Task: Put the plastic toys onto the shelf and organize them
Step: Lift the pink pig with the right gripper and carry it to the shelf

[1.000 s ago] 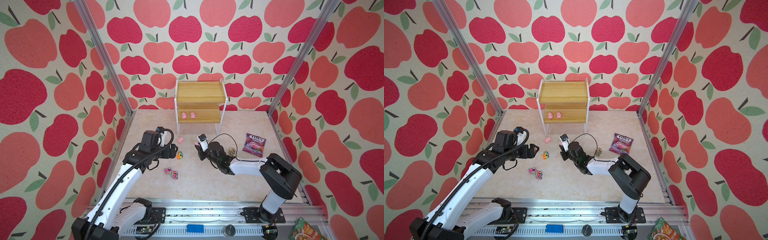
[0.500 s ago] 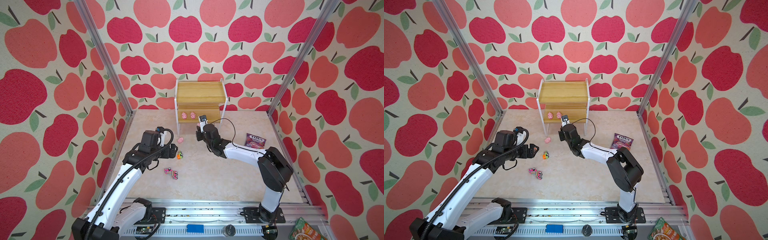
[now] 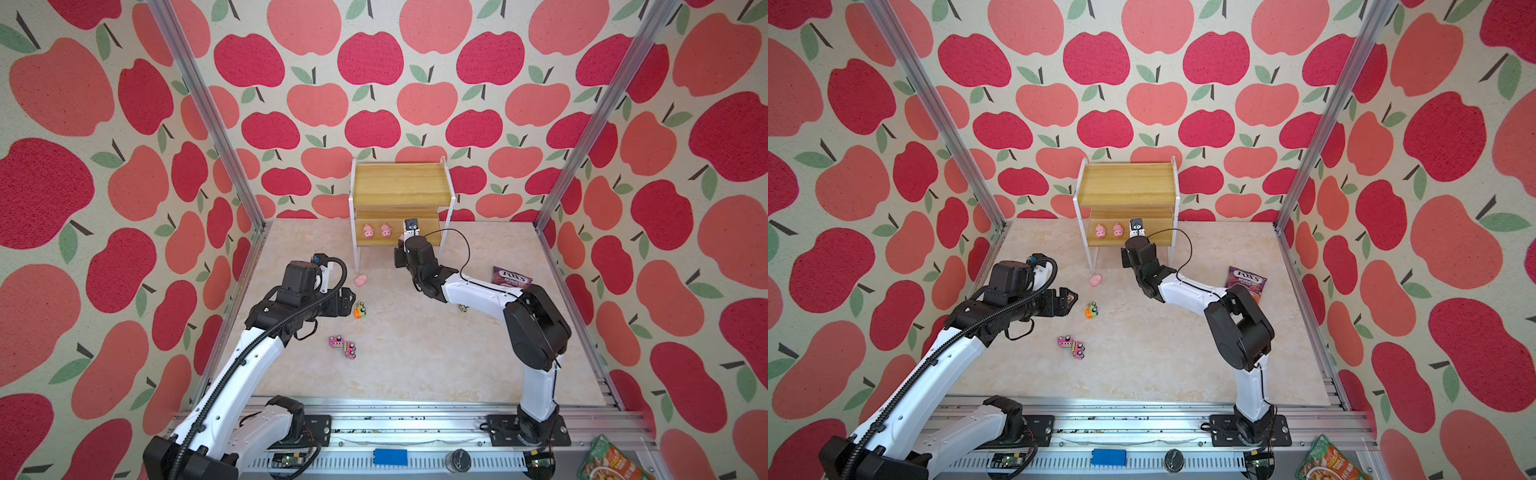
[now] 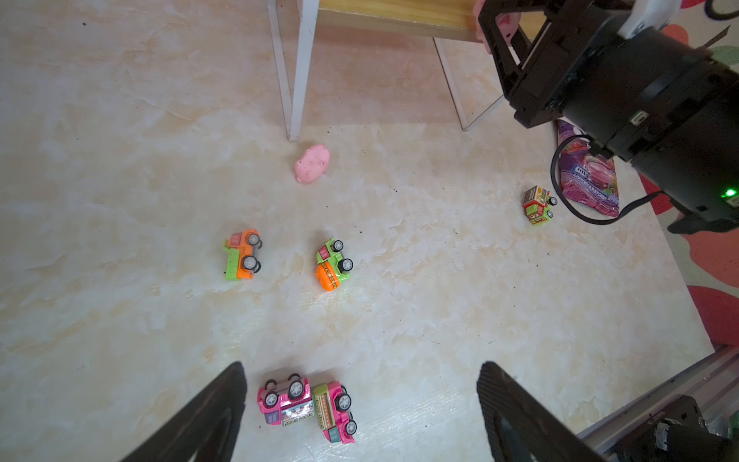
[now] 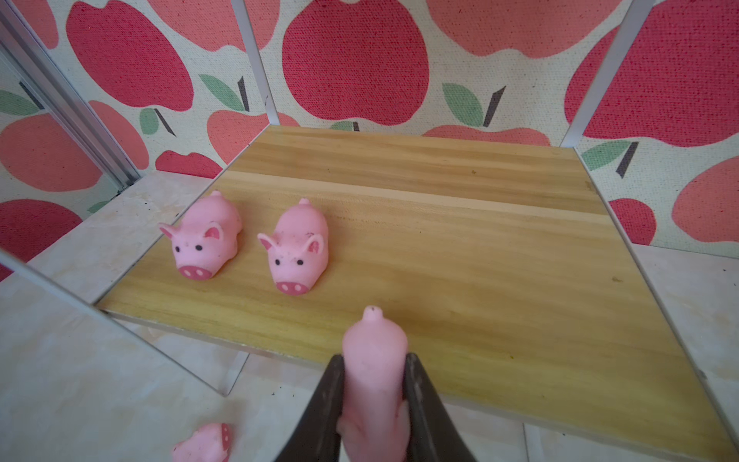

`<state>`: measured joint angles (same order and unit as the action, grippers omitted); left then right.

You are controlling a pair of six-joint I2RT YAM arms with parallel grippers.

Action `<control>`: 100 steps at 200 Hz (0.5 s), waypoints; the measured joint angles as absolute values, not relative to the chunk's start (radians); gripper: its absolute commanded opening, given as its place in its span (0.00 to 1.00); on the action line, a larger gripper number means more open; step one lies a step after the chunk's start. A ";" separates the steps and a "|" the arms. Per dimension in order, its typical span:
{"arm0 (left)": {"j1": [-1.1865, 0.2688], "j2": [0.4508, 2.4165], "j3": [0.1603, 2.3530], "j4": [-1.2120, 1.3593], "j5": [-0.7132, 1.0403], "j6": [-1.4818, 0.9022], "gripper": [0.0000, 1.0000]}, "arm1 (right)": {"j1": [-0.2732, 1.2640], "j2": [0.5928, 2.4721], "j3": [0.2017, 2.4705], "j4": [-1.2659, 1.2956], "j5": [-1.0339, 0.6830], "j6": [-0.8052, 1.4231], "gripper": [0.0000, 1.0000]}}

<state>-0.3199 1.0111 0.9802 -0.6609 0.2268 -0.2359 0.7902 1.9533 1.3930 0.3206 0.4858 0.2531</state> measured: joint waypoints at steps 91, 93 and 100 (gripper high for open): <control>-0.321 1.000 0.980 -0.661 0.229 -0.236 0.93 | 0.787 2.053 1.491 0.352 0.522 0.257 0.28; -0.321 1.000 0.980 -0.661 0.229 -0.236 0.93 | 0.787 2.054 1.492 0.353 0.523 0.257 0.28; -0.321 1.000 0.980 -0.661 0.229 -0.236 0.93 | 0.787 2.057 1.493 0.360 0.526 0.257 0.28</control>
<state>-0.3210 1.0000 0.9802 -0.6609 0.2295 -0.2359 0.7868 2.0567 1.4933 0.3595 0.5262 0.2573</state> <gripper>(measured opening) 0.928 0.280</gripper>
